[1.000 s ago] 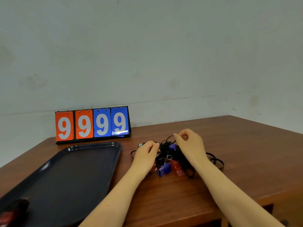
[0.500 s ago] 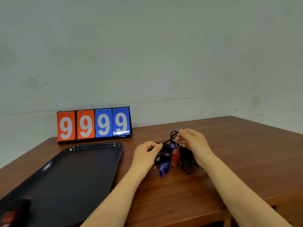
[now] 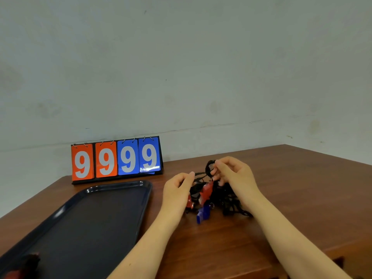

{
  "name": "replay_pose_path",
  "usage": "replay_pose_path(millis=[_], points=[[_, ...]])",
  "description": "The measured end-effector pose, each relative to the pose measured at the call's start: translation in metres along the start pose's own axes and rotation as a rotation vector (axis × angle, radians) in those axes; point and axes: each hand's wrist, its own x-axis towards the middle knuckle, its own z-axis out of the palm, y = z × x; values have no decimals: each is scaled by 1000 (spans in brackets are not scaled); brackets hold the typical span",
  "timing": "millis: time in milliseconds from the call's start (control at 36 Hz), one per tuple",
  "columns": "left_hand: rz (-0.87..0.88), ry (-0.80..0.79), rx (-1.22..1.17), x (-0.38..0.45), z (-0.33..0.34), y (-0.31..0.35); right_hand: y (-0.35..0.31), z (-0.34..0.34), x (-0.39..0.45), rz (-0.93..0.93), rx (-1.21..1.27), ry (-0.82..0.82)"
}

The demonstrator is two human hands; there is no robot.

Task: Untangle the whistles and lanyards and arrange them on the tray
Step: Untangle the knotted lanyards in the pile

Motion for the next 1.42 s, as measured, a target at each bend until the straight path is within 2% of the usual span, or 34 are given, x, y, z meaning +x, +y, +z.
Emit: replay_pose_path(millis=[83,167,250,361,556,667,750,917,1111,1417], points=[[-77,24,-113,1,-1,2,0,1,-1,0,-102,-36],[-121,115,-135,5,-4,0,-1,0,0,80,-15,-67],[-112,173,-85,6,-5,-1,-3,-1,1,141,176,-119],[-69,104,13,5,-3,-3,-7,-2,1,157,388,-105],[-46,-116,-45,-3,4,1,-4,-4,5,151,474,-10],[-146,-273,-105,-4,7,-3,-1,-1,7,184,471,-11],[-230,-327,-200,-3,10,-5,-1,0,7,191,440,-22],[-206,-254,-376,3,10,-5,3,4,4,219,253,-99],[-229,-302,-282,0,9,-6,8,6,4,241,173,-134],[-329,-216,-355,3,5,-6,13,7,5,254,59,-182]])
